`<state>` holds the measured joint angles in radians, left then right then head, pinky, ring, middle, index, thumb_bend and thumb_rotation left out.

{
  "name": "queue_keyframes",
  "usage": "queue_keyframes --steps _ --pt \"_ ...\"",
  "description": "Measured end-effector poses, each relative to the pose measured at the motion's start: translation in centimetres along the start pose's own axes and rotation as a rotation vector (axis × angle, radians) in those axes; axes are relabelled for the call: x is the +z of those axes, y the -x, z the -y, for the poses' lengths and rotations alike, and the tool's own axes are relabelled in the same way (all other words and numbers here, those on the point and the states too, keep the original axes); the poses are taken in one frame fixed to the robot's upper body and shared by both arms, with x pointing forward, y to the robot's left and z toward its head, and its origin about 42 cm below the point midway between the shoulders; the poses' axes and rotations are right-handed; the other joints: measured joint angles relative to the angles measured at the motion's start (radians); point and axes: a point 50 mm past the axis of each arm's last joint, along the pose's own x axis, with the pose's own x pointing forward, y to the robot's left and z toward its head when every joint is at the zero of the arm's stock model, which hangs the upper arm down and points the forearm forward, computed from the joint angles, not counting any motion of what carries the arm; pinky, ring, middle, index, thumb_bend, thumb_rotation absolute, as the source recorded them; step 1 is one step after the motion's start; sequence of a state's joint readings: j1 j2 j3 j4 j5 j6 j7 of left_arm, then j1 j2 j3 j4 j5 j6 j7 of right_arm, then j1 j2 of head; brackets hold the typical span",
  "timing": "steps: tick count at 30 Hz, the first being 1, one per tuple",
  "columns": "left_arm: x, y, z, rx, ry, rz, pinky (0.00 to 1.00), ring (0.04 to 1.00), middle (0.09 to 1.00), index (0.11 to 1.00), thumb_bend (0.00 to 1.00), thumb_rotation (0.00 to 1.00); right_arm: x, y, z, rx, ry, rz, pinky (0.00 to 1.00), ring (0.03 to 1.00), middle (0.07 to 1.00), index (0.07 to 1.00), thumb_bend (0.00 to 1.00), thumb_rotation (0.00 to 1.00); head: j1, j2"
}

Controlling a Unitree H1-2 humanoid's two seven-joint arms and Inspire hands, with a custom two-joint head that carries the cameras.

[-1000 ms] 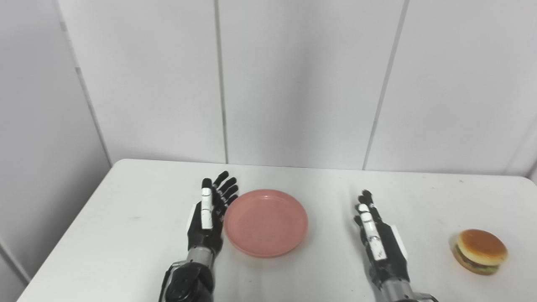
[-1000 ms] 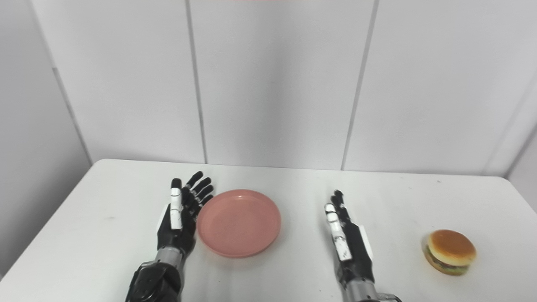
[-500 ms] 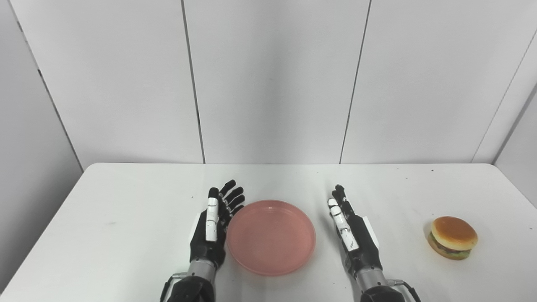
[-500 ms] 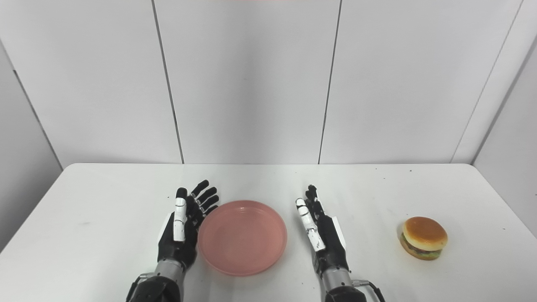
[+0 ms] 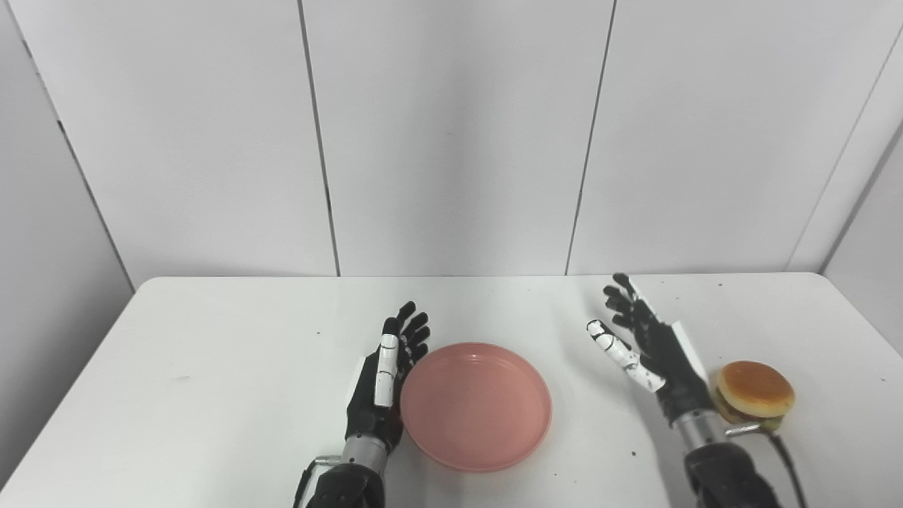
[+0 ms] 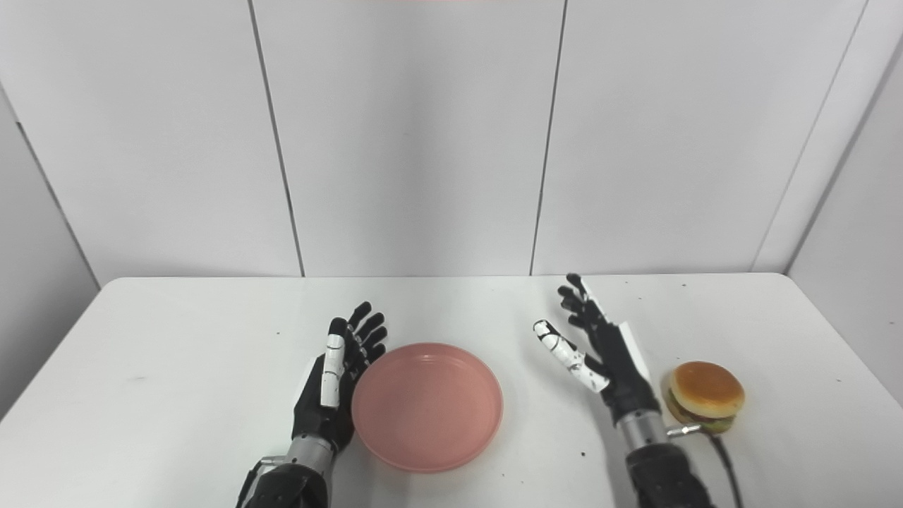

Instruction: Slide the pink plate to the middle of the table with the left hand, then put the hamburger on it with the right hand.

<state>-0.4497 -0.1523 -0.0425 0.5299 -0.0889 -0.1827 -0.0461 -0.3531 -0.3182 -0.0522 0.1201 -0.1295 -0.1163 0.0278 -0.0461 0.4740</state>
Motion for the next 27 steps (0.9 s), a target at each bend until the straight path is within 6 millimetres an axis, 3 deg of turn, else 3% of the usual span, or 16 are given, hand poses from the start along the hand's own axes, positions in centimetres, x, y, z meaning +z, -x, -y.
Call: queue_keyframes --steps 4,12,16,19,25,27 --pt "-0.2 -0.4 0.2 0.016 -0.022 -0.003 0.96 0.953 0.94 0.934 0.75 1.0 1.4 -0.2 3.4 -0.105 0.086 0.048 0.8 0.835 0.846 0.905 0.83 0.41 0.003 0.002" --pt "-0.2 -0.7 0.6 0.028 -0.05 -0.004 0.96 0.958 0.947 0.947 0.75 1.0 4.1 0.2 6.3 -0.12 0.274 0.06 0.75 0.845 0.873 0.884 0.81 0.38 -0.023 -0.005" --pt "-0.2 -0.7 0.6 0.028 -0.055 -0.004 0.96 0.962 0.951 0.952 0.74 1.0 4.2 0.6 8.3 -0.108 0.377 0.016 0.78 0.873 0.904 0.878 0.82 0.4 -0.051 0.0" --pt "-0.2 -0.7 0.5 0.028 -0.056 -0.004 0.96 0.959 0.947 0.947 0.73 1.0 3.9 1.0 9.1 -0.077 0.434 -0.043 0.74 0.866 0.903 0.871 0.85 0.39 -0.087 0.002" --pt "-0.1 -0.5 0.1 0.019 -0.064 -0.001 0.96 0.958 0.946 0.946 0.72 1.0 4.8 1.2 10.3 0.011 0.568 -0.11 0.8 0.929 0.909 0.876 0.87 0.36 -0.189 -0.003" --pt "-0.1 -0.5 0.0 0.012 -0.064 -0.001 0.96 0.962 0.946 0.943 0.72 1.0 4.9 1.2 10.9 0.042 0.604 -0.145 0.75 0.91 0.935 0.917 0.89 0.29 -0.213 -0.005"
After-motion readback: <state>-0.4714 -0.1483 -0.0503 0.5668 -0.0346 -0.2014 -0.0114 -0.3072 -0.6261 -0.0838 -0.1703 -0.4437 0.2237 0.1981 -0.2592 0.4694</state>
